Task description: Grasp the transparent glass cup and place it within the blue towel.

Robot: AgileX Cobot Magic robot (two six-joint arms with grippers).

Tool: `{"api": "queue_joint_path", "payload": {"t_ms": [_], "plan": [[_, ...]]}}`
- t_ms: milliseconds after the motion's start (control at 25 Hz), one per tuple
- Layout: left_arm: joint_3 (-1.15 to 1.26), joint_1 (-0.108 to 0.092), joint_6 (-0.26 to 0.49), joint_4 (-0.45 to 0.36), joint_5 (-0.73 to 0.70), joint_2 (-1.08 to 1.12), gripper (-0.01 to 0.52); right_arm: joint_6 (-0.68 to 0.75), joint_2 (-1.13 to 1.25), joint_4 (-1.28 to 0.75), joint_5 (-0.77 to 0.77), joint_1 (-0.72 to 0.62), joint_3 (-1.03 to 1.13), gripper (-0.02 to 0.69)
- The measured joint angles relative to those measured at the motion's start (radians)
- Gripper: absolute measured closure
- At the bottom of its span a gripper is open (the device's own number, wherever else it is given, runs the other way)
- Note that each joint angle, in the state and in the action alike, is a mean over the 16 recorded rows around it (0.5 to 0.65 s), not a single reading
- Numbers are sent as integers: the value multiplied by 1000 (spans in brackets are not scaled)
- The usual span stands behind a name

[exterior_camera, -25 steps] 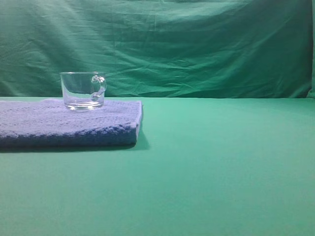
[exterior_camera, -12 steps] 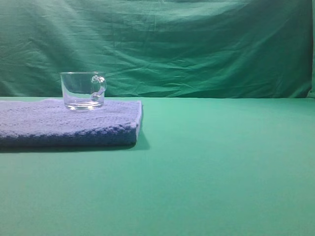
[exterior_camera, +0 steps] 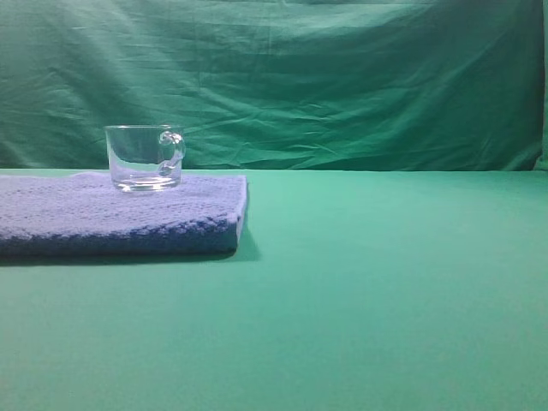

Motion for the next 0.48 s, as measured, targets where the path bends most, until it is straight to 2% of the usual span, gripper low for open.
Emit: {"api": "queue_joint_path", "payload": {"t_ms": [480], "plan": [[0, 0, 0, 0, 0, 0, 514, 0, 0, 0, 0, 0, 0, 665]]}}
